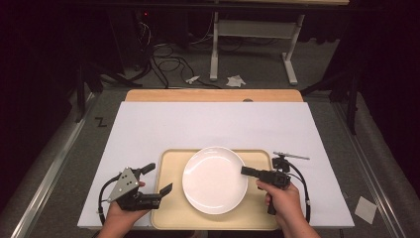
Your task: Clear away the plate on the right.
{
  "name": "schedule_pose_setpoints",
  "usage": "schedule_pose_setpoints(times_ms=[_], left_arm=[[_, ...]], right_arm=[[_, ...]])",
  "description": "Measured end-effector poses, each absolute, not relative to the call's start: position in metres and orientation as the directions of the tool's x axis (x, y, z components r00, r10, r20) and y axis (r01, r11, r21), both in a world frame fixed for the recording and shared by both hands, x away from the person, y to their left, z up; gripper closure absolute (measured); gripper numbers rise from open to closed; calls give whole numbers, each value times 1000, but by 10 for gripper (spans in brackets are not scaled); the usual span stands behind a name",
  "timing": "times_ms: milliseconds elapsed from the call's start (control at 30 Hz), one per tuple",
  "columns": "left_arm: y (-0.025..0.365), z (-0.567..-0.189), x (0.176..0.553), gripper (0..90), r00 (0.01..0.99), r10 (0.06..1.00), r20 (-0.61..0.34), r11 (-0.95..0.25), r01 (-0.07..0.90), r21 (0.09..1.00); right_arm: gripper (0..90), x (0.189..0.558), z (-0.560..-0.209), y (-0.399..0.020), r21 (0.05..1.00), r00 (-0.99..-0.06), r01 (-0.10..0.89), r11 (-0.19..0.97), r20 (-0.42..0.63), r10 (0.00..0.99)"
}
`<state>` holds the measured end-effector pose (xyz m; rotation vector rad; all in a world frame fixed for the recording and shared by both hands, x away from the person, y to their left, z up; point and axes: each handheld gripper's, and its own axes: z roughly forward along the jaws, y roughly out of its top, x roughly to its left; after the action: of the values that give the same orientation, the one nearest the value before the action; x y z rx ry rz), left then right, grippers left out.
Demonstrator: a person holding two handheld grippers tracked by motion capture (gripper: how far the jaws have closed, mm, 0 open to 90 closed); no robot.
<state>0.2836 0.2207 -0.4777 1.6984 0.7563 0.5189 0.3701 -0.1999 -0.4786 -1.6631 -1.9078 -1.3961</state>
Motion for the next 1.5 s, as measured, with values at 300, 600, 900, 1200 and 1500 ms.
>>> schedule_pose_setpoints(times_ms=[300,600,900,1200,1500], left_arm=[[221,-478,284,136,696,717,-48,-147,217,965],[220,-478,284,137,696,717,-49,-146,219,965],[220,-479,284,140,695,717,-56,-142,224,964],[220,-479,284,140,697,715,-57,-142,225,964],[220,-479,284,140,699,713,-56,-145,225,963]], right_arm=[[883,370,-482,-198,478,-318,874,-87,699,640],[881,373,-488,-200,448,-301,892,-66,696,651],[857,376,-496,-206,412,-294,911,-18,681,671],[826,376,-500,-208,400,-303,916,18,662,686],[803,376,-502,-207,398,-300,917,19,660,689]])
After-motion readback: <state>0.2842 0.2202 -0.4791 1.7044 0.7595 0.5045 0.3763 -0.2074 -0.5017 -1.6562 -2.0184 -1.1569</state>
